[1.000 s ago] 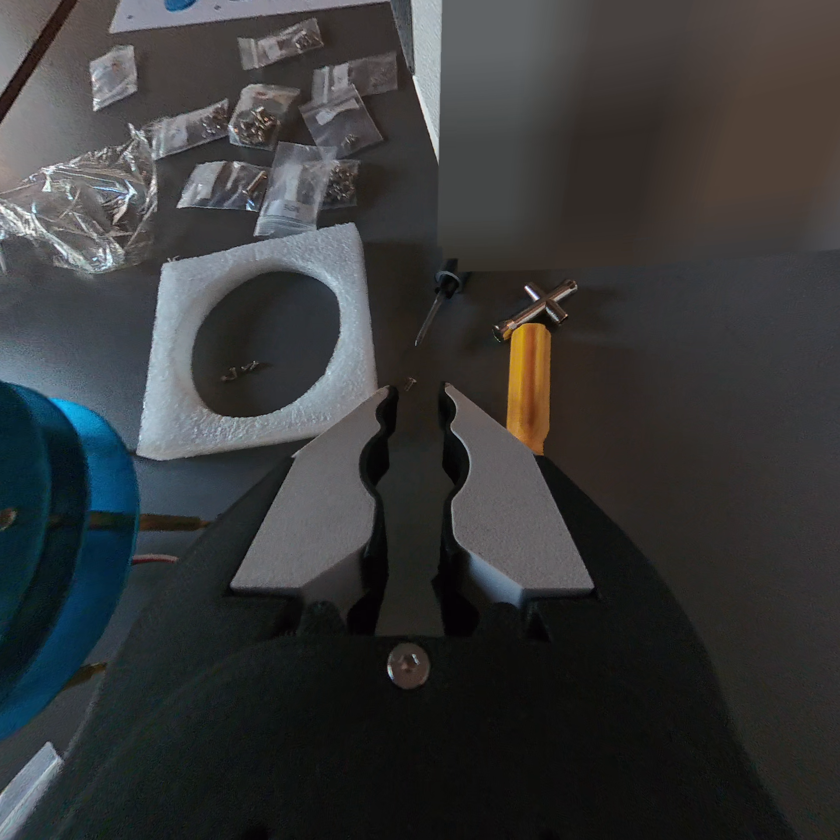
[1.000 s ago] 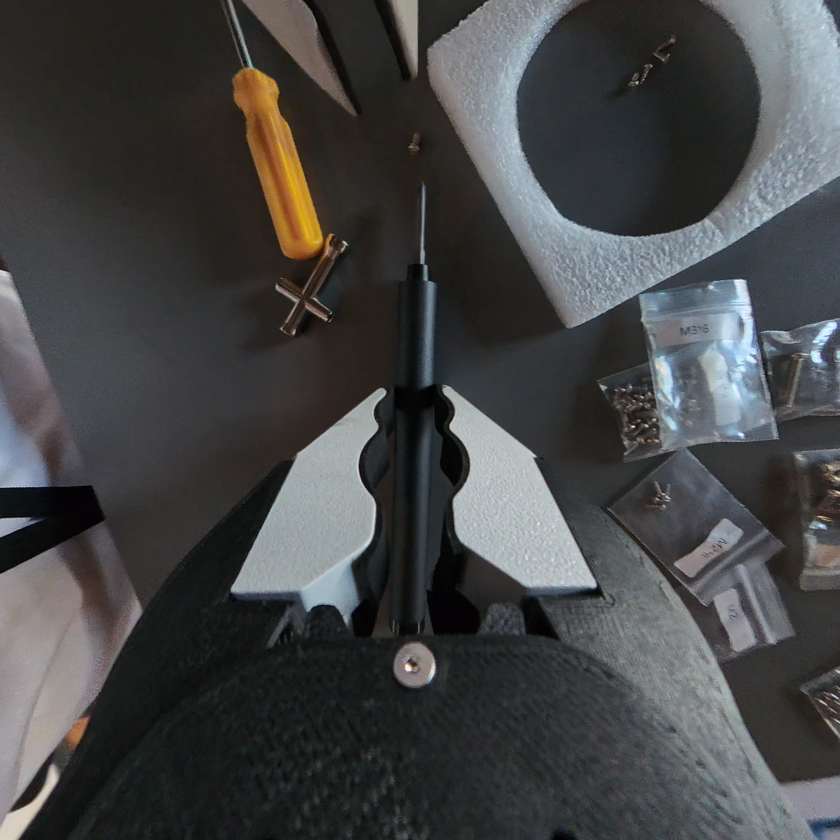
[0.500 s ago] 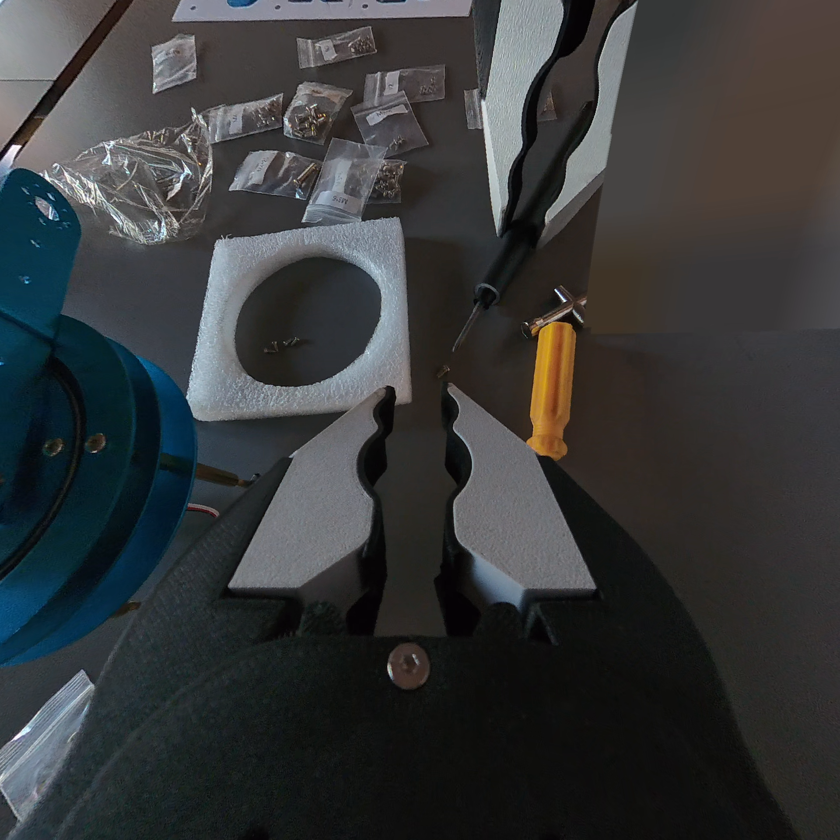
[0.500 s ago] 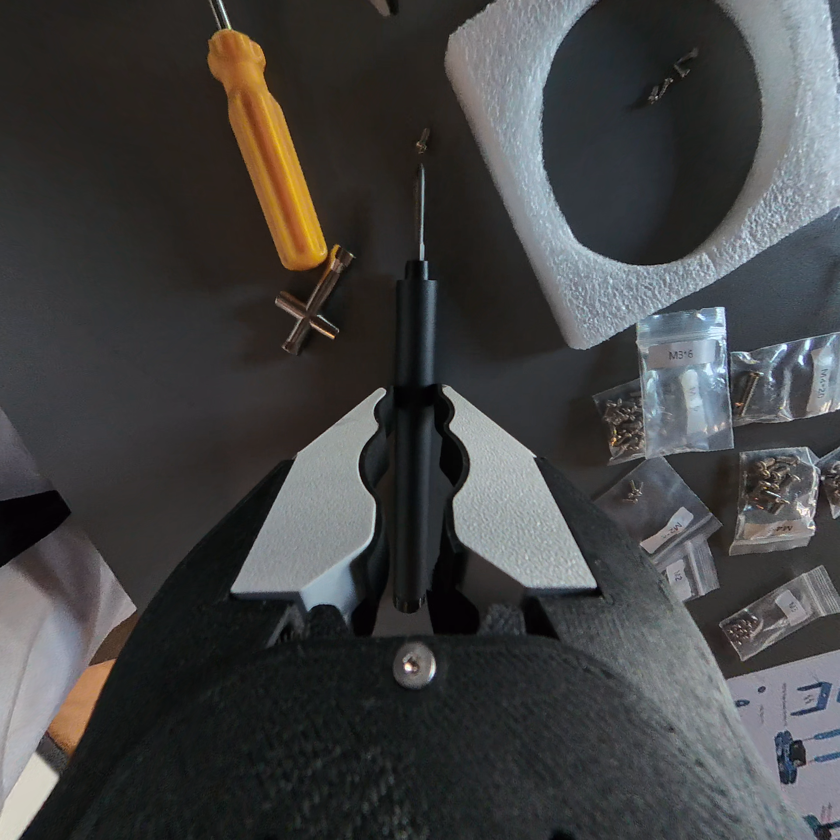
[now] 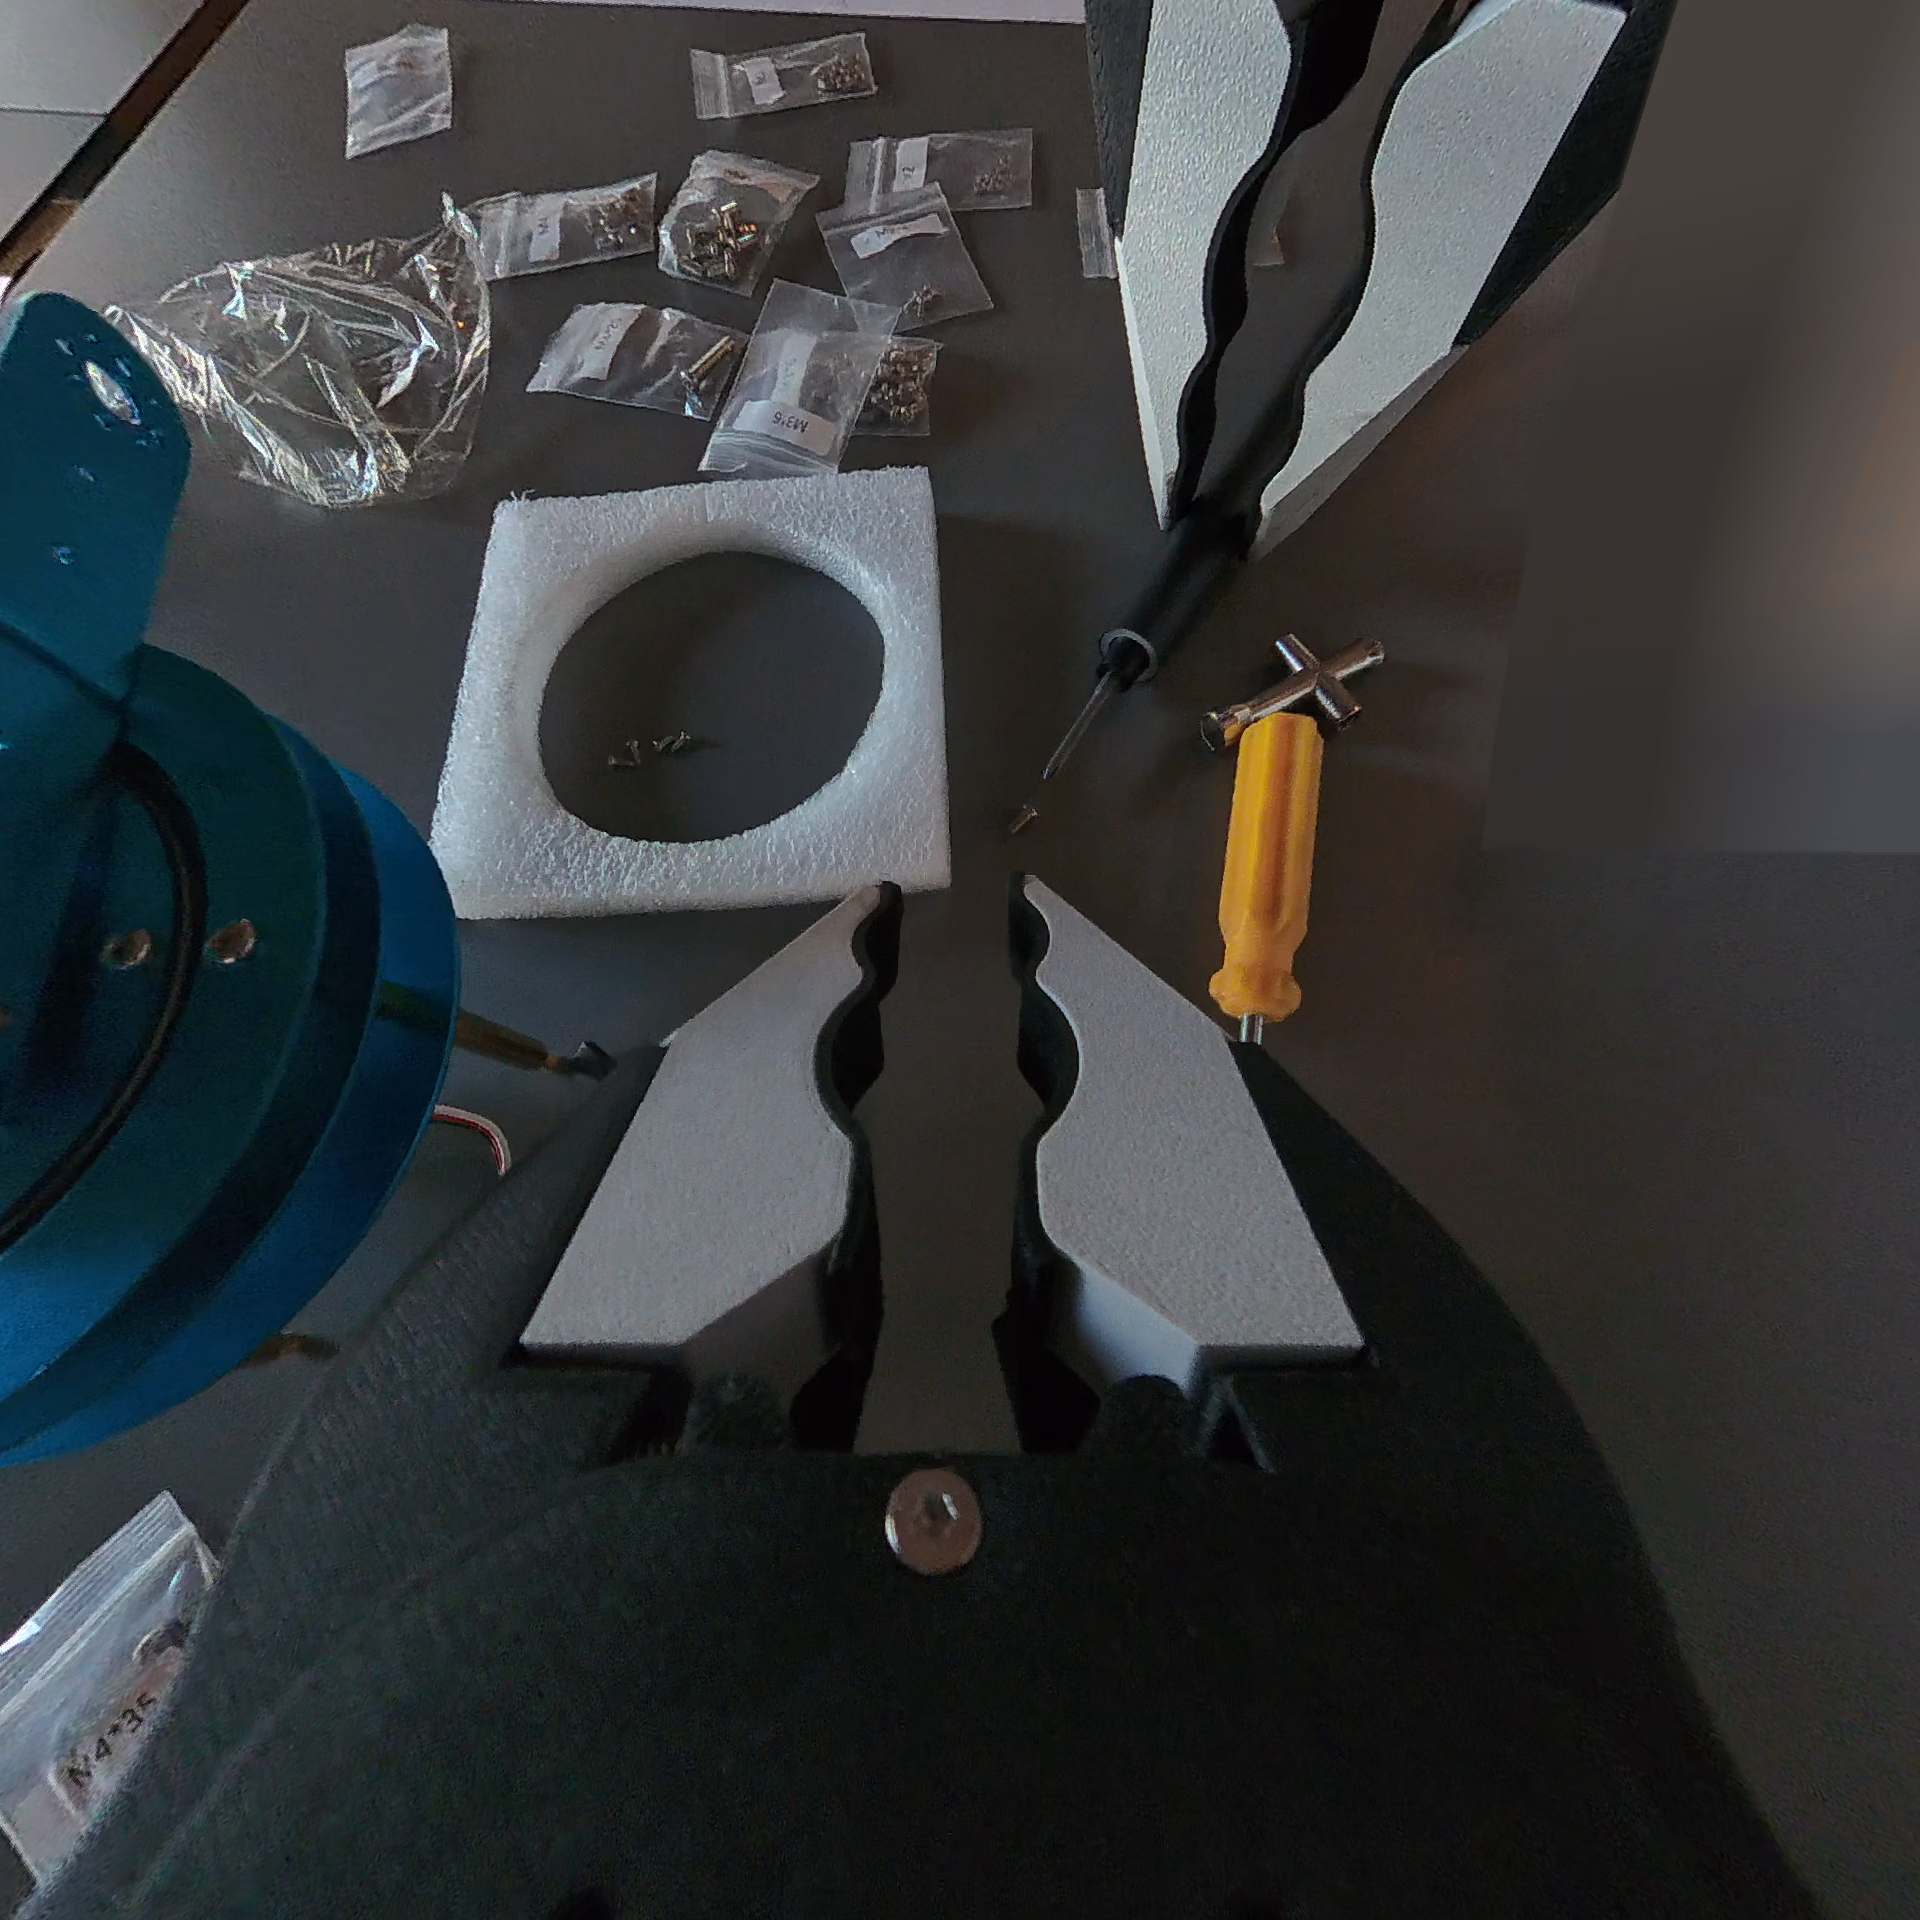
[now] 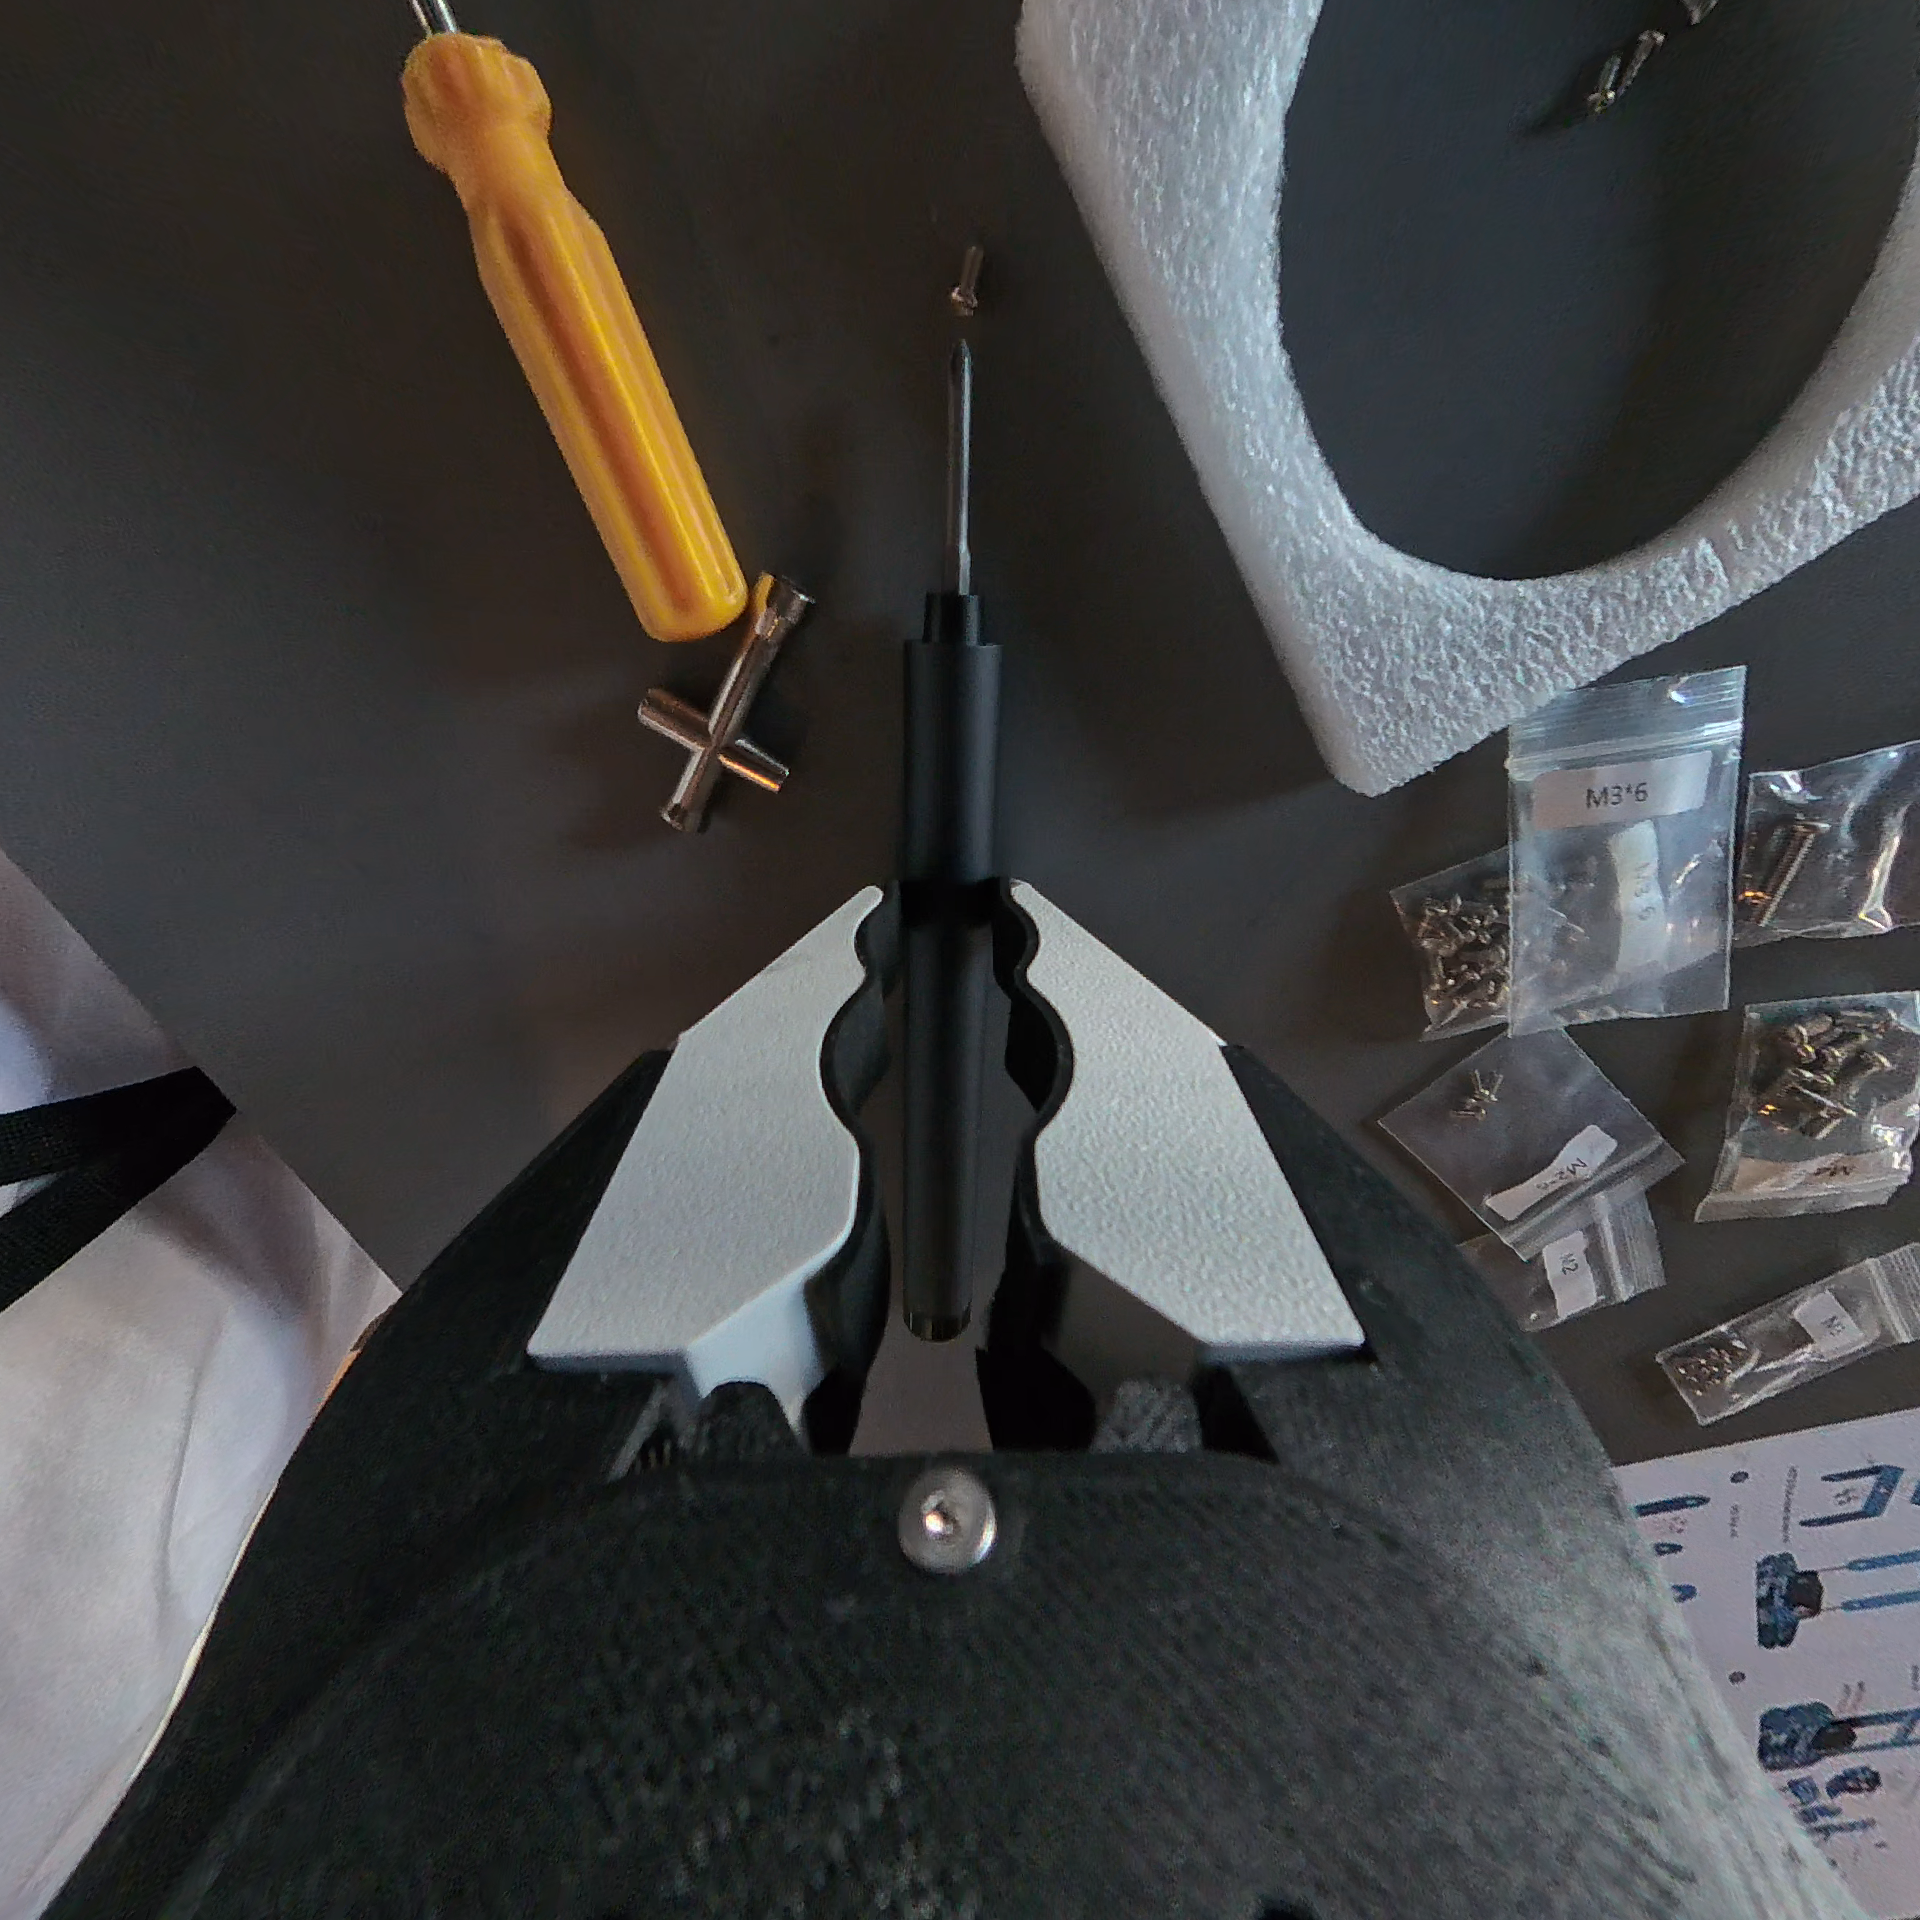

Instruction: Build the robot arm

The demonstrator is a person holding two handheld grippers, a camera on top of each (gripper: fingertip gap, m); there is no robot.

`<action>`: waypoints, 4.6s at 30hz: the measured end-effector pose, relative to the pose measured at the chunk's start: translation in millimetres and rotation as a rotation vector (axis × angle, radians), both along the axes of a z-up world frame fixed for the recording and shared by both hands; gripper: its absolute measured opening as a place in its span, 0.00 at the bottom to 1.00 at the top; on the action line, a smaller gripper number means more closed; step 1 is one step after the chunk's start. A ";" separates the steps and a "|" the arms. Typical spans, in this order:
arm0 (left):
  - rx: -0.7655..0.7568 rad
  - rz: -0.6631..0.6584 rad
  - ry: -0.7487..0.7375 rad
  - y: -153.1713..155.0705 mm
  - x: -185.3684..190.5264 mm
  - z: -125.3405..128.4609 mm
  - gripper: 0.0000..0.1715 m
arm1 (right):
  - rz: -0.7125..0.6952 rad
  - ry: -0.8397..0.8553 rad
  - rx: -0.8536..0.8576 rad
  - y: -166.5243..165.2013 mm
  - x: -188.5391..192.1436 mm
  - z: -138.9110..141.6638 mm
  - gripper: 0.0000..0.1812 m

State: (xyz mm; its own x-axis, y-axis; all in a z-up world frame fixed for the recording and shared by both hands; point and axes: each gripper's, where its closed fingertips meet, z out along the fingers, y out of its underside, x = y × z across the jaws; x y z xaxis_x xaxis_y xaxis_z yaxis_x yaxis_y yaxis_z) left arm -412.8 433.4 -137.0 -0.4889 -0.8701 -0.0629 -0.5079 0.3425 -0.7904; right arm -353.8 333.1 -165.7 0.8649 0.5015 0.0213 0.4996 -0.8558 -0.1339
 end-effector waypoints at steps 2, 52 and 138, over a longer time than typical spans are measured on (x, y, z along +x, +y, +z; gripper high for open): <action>0.002 -0.016 0.001 -2.1 -2.1 0.2 0.11 | -0.003 0.021 0.008 0.7 -0.5 0.0 0.09; 0.210 -0.305 0.040 -95.9 28.8 -14.0 0.09 | -0.001 0.776 0.338 -1.9 -21.6 28.2 0.11; -0.486 0.078 -0.210 23.9 30.6 75.3 0.26 | -0.365 1.264 -0.032 -15.0 -22.0 26.3 0.08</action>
